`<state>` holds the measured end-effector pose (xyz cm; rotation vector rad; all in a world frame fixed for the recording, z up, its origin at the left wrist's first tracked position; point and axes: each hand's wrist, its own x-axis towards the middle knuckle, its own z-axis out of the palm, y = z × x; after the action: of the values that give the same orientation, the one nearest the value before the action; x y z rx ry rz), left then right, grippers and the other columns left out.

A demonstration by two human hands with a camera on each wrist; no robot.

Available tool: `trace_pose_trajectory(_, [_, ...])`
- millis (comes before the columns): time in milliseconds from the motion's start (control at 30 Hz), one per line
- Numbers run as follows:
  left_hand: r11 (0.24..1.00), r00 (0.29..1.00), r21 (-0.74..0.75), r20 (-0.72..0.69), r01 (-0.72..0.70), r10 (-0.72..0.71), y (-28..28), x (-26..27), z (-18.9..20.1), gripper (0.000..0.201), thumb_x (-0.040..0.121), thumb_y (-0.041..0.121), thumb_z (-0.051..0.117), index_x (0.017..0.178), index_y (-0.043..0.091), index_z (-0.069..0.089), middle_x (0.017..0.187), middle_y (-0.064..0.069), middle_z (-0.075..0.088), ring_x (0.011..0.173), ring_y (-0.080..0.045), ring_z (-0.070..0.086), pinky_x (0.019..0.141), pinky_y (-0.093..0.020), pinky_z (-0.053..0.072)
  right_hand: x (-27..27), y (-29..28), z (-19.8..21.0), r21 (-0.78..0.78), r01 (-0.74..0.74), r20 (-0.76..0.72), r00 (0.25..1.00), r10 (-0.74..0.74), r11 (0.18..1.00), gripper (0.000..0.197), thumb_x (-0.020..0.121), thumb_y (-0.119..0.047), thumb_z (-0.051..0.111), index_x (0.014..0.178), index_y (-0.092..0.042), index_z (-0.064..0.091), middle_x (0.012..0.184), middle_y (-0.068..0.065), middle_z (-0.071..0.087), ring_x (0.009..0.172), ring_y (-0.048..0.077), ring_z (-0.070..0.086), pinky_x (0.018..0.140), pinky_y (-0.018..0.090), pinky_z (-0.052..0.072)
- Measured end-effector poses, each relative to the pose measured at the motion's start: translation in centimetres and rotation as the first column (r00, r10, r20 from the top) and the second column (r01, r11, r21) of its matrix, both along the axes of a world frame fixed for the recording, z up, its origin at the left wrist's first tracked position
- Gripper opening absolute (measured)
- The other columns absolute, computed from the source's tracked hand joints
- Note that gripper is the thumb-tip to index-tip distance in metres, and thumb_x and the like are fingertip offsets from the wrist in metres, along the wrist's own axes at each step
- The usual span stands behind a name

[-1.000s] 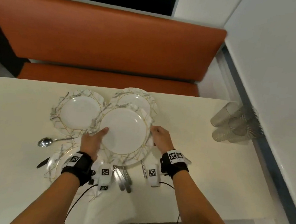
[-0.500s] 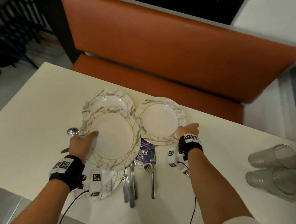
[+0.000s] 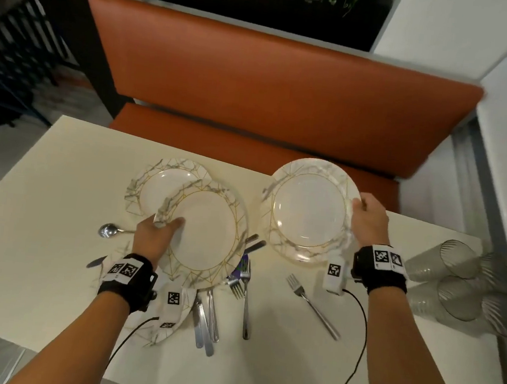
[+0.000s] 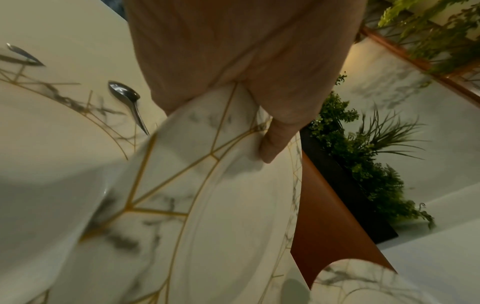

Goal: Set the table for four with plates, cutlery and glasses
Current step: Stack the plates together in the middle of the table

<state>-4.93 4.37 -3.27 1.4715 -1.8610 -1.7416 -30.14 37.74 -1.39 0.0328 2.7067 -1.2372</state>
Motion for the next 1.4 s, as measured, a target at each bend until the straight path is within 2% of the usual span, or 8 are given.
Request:
trace_pose_trajectory(267, [0.975,0.989,0.181,-0.092,0.133,-0.118,3.6,-0.9,0.1,0.047,0.077,0.044,0.088,0.109,0.012,0.077,0.100,-0.003,0.081,0.101,-0.023,0.075,0.097,-0.042,0.057,3.3,0.0,-0.2,-0.176,-0.146,0.207,0.961,0.181,0.973,0.016,0.103,-0.028,0.045,0.110,-0.030,0.060,0.097,-0.010,0.061,0.083,0.012,0.058,0.064,0.025,0.046])
trace_pose_trajectory(467, [0.946,0.984,0.288,-0.137,0.151,-0.115,3.8,-0.3,-0.2,0.072,0.063,0.045,0.097,0.121,0.012,0.071,0.108,-0.002,0.080,0.108,-0.023,0.074,0.103,-0.045,0.054,8.5,-4.5,-2.6,-0.212,-0.101,0.294,0.942,0.162,0.972,0.028,0.099,-0.028,0.042,0.113,-0.022,0.065,0.107,0.001,0.069,0.096,0.022,0.065,0.087,0.040,0.055])
trace_pose_trajectory(700, [0.955,0.994,0.292,-0.105,0.054,-0.025,-0.4,1.3,-1.4,0.110,0.046,0.057,0.100,0.140,0.019,0.057,0.126,-0.004,0.073,0.118,-0.027,0.068,0.108,-0.053,0.050,13.4,-11.5,-3.7,-0.156,-0.159,0.349,0.914,0.205,0.975,0.046,0.102,-0.027,0.047,0.148,-0.022,0.045,0.147,0.004,0.052,0.125,0.022,0.057,0.102,0.036,0.050])
trace_pose_trajectory(833, [0.962,0.975,0.272,-0.216,0.005,0.056,-3.9,3.2,-1.3,0.071,0.066,0.038,0.093,0.129,0.031,0.060,0.133,-0.004,0.068,0.121,-0.025,0.066,0.109,-0.053,0.049,15.7,-16.1,-3.6,-0.155,-0.051,0.265,0.960,0.091,0.987,0.044,0.104,-0.020,0.049,0.148,-0.018,0.047,0.150,0.007,0.050,0.138,0.026,0.047,0.110,0.036,0.040])
trace_pose_trajectory(933, [0.989,0.967,0.136,-0.255,0.060,-0.023,-6.3,4.9,-1.2,0.080,0.081,0.036,0.086,0.149,0.047,0.044,0.158,0.009,0.044,0.143,-0.017,0.045,0.117,-0.046,0.038,17.7,-20.4,-3.6,-0.181,0.018,0.259,0.965,0.030,0.983,0.043,0.105,-0.017,0.046,0.147,-0.016,0.047,0.148,0.010,0.051,0.142,0.031,0.041,0.110,0.038,0.040])
trace_pose_trajectory(1000, [0.995,0.975,-0.061,-0.202,0.082,-0.093,-8.4,6.0,-1.3,0.081,0.089,0.034,0.080,0.156,0.040,0.037,0.160,0.011,0.039,0.145,-0.013,0.037,0.118,-0.042,0.036,19.0,-23.6,-3.8,-0.170,0.029,0.288,0.957,0.022,0.985,0.044,0.105,-0.017,0.045,0.149,-0.015,0.045,0.150,0.007,0.048,0.143,0.031,0.039,0.113,0.040,0.037])
trace_pose_trajectory(1233, [0.980,0.992,-0.196,-0.125,-0.018,-0.007,-18.4,9.6,-3.3,0.069,0.089,0.024,0.079,0.149,0.035,0.047,0.150,-0.001,0.055,0.136,-0.025,0.053,0.112,-0.052,0.046,19.0,-31.0,-6.4,-0.142,-0.146,0.305,0.935,0.183,0.979,0.026,0.103,-0.032,0.046,0.115,-0.019,0.065,0.114,-0.003,0.064,0.105,0.019,0.060,0.088,0.029,0.048])
trace_pose_trajectory(1400, [0.979,0.993,-0.203,-0.114,-0.034,0.011,-23.6,10.9,-3.4,0.068,0.091,0.016,0.077,0.150,0.030,0.047,0.147,-0.005,0.056,0.130,-0.025,0.054,0.109,-0.050,0.049,13.8,-33.4,-7.8,0.272,-0.109,0.151,0.986,0.069,0.956,0.037,0.092,-0.023,0.062,0.128,-0.017,0.054,0.128,0.009,0.054,0.121,0.031,0.048,0.099,0.042,0.046])
